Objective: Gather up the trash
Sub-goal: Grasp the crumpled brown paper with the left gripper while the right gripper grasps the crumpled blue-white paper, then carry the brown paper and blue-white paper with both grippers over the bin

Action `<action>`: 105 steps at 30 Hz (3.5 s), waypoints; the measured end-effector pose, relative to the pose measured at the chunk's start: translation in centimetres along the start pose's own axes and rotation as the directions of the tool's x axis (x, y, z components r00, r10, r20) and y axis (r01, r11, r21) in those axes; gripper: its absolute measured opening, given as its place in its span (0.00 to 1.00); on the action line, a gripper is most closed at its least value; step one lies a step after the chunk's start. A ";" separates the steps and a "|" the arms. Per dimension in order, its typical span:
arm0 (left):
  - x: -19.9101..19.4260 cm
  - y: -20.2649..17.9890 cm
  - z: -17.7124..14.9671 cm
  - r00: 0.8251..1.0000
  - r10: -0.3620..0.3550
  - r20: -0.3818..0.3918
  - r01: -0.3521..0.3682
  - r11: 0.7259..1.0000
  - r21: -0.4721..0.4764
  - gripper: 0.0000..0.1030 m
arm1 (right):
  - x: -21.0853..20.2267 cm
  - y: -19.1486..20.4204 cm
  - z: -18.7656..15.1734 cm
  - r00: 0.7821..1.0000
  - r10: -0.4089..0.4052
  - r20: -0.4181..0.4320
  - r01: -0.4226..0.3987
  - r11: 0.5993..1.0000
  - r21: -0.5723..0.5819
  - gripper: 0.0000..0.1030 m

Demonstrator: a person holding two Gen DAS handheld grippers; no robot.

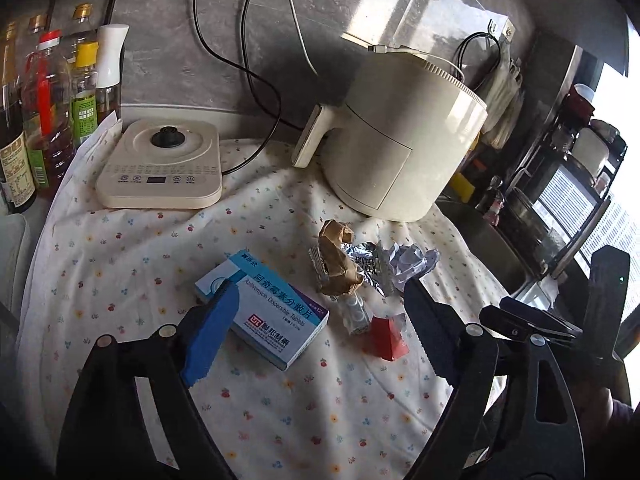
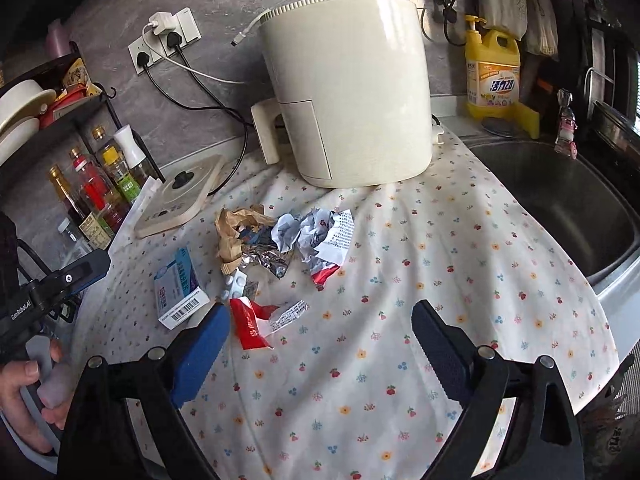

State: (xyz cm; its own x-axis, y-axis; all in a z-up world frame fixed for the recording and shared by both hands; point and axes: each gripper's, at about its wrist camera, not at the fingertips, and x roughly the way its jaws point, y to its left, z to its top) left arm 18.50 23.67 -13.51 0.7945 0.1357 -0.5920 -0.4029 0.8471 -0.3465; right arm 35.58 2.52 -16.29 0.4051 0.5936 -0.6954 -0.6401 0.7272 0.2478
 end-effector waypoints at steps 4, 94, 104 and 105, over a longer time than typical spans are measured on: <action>2.1 0.5 1.4 0.999 -0.018 -0.033 0.019 0.999 0.028 0.75 | 2.8 -0.3 1.9 1.000 -0.006 -0.012 0.007 0.999 0.044 0.84; -8.2 -25.1 -18.3 0.986 -0.093 -0.136 0.111 0.985 0.132 0.21 | -24.0 -22.1 -21.9 0.994 -0.062 -0.091 0.086 0.956 0.281 0.34; -6.5 -31.0 -24.5 0.943 -0.190 -0.272 0.246 0.951 0.190 0.21 | -28.2 -27.5 -30.1 0.970 -0.186 -0.159 0.232 0.903 0.362 0.35; -6.2 -31.7 -25.0 0.936 -0.201 -0.288 0.263 0.945 0.195 0.21 | -28.6 -28.0 -30.9 0.967 -0.192 -0.167 0.243 0.895 0.374 0.36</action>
State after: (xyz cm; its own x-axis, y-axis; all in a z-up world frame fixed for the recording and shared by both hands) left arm 14.95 -16.93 -17.04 0.6940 -0.1912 -0.6941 -0.0833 0.9363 -0.3412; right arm 21.80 -45.44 -24.20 0.4057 0.3763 -0.8330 -0.2305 0.9240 0.3051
